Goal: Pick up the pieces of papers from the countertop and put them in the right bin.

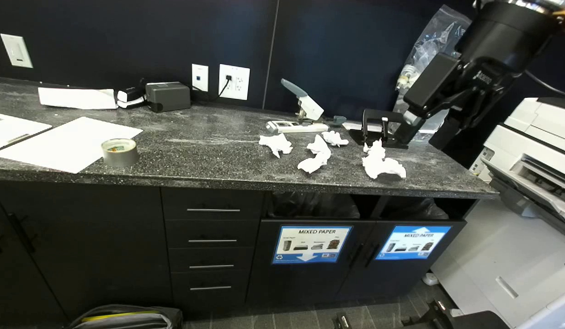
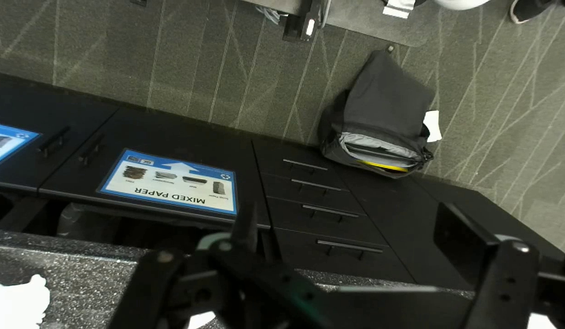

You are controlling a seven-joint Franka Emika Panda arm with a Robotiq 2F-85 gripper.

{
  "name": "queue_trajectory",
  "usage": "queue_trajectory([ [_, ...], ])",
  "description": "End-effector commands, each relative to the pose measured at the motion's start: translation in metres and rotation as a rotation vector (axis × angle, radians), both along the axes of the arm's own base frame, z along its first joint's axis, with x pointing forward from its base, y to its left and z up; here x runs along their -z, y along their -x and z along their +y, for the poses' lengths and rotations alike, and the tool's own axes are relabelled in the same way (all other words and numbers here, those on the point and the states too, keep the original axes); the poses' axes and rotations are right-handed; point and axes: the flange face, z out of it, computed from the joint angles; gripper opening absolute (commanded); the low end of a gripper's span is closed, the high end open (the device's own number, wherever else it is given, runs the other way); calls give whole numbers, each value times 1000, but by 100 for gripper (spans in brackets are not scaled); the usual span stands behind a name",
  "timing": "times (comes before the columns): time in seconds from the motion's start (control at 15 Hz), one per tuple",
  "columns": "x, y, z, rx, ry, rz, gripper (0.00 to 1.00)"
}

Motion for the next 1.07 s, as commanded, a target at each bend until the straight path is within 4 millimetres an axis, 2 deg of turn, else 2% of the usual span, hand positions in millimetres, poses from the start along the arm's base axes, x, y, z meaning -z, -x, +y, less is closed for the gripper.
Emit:
queue_trajectory([
  [0.0, -5, -9, -16, -2, 30, -26, 100],
  [0.33, -7, -40, -78, 68, 94, -73, 100],
  [0.6, 0, -82, -129, 220, -19, -164, 100],
  [0.8, 16, -117, -152, 339, -94, -216, 100],
  [1.0, 44, -153, -169, 458, -117, -252, 100],
])
